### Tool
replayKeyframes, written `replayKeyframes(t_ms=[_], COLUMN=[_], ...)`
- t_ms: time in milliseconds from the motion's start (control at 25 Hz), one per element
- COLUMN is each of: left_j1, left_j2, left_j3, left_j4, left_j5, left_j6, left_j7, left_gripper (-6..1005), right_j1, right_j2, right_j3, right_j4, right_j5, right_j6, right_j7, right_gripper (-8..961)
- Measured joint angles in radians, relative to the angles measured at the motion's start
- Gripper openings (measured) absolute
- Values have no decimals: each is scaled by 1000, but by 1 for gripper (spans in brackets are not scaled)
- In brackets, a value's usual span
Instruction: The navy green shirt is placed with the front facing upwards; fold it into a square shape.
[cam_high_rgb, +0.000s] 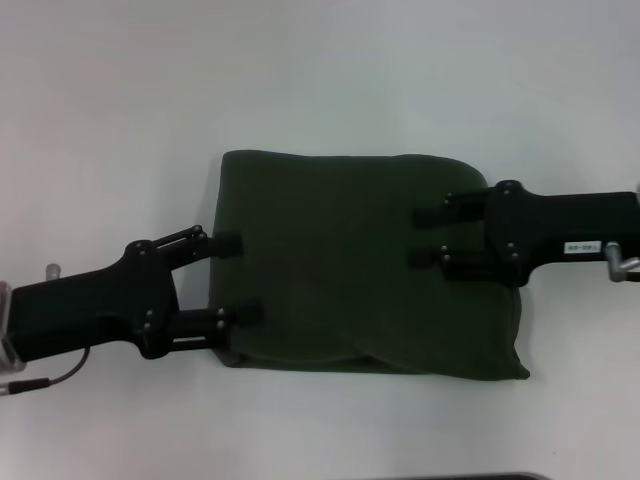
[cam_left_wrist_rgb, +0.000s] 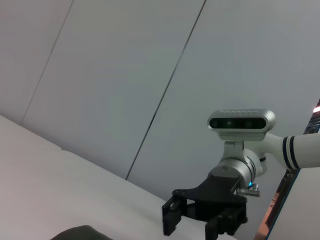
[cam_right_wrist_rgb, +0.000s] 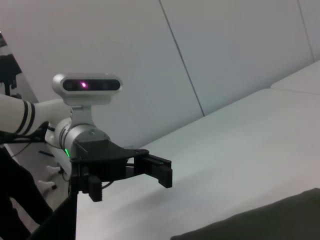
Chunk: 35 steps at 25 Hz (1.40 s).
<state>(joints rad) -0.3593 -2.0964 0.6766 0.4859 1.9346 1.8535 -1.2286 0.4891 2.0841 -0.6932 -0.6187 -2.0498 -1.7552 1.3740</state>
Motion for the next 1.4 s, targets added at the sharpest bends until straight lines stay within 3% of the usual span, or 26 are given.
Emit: replayKeyframes(t_ms=[440,760,1400], left_j1=[3,3,3], left_j2=[-2,-2,1], left_j3=[-6,-6,1], left_j4=[-9,-3,-3], left_j5=[-6,-5,2], left_j6=[-3,-2,-13], left_j7=[-22,-43,-50], left_gripper=[907,907,903], right_j1=[39,47,45], right_j2=[2,2,1], right_j3=[-35,-46,-29], right_j4=[48,78,69], right_j5=[-1,-1,38], right_j6=[59,80,73], right_j7=[0,1,0], right_gripper=[563,749,741])
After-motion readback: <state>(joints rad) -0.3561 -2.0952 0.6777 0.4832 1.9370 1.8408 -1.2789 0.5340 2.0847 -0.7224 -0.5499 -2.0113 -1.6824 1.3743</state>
